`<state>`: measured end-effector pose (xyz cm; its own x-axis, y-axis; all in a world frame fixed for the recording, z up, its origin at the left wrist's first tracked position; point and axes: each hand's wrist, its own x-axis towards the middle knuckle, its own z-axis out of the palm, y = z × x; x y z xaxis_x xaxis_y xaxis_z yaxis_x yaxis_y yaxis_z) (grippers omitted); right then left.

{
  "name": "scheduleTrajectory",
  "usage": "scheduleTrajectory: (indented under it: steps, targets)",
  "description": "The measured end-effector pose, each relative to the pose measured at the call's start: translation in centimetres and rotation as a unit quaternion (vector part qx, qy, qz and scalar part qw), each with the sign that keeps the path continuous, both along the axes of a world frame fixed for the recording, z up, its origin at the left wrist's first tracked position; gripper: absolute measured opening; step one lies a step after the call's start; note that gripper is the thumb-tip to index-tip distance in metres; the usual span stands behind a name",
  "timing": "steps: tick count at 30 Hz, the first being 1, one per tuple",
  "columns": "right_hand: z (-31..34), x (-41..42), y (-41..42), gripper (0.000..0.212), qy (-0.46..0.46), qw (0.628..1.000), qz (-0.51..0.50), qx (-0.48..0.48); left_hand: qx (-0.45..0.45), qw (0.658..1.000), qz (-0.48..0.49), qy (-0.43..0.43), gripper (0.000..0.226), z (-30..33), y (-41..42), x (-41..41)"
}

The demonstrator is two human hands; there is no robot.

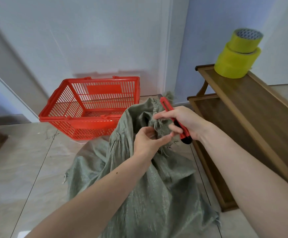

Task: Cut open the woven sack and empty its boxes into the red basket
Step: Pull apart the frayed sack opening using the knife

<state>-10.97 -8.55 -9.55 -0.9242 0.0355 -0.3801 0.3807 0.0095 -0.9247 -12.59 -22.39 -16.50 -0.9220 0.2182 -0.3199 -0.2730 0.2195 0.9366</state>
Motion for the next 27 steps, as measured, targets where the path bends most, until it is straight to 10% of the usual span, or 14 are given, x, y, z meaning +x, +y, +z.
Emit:
scheduleTrajectory:
  steps: [6, 13, 16, 22, 27]
  targets:
    - [1.7, -0.2, -2.5, 0.025, 0.024, 0.999, 0.03, 0.003, 0.013, 0.993, 0.104, 0.055, 0.016, 0.9, -0.4, -0.6]
    - [-0.7, -0.2, -2.5, 0.037, 0.025, 0.948, -0.278, 0.15, 0.243, 0.964, 0.089, -0.062, 0.014, 1.8, -2.6, -0.7]
    - [-1.4, 0.0, -3.4, 0.064, -0.045, 0.952, -0.271, 0.138, 0.325, 0.939, 0.055, -0.096, 0.021, 2.3, -3.3, -0.4]
    - [-1.1, -0.2, -4.2, 0.017, -0.003, 0.965, -0.252, 0.073, 0.351, 0.93, 0.032, -0.1, 0.023, 2.2, -4.8, -0.3]
    - [-0.7, 0.1, -5.1, 0.036, 0.029, 0.976, -0.191, 0.103, 0.351, 0.934, 0.003, -0.073, 0.017, 1.4, -5.7, -0.3]
